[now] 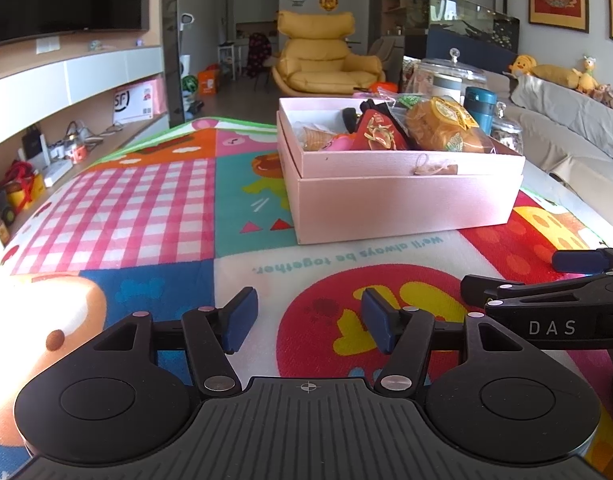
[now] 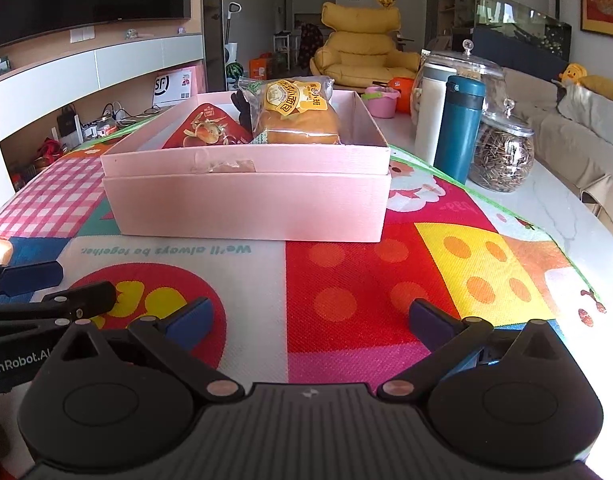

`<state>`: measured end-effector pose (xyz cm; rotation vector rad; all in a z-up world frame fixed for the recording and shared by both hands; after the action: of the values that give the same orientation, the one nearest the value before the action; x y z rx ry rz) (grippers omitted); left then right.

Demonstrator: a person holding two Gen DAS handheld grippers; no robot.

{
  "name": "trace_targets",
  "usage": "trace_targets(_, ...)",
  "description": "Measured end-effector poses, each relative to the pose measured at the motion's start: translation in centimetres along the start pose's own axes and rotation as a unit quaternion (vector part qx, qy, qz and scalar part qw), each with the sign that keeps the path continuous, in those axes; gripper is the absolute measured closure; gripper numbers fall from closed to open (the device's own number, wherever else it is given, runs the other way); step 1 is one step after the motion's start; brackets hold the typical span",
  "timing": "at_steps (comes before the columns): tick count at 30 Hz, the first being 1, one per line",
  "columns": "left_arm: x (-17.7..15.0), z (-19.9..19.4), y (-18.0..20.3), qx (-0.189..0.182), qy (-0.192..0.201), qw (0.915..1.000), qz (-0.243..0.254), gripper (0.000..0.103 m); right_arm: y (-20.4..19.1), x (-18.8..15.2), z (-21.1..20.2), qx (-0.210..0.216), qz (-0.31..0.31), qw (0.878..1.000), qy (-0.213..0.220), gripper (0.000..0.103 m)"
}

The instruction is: Organize objects

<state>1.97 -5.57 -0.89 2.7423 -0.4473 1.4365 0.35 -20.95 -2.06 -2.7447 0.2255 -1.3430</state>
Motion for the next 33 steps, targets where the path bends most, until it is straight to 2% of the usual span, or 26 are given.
trace_targets(33,0.14,0.13,-0.23,-0.001,-0.001,1.0,-0.003,0.038,-0.17,-0.01,0.07,-0.001,0.0,1.0,0.0,0.0)
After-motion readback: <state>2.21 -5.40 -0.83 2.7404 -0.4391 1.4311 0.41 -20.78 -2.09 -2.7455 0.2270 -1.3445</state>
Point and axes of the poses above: each gripper's, at about its wrist camera, not at the fingertips, and z roughly the way its jaws point, y to its right, x to its top, the point moved 2 cm from there along z, roughly the way its jaws point, and after that the axes turned 9 degrees about z, right-handed, at the moved point
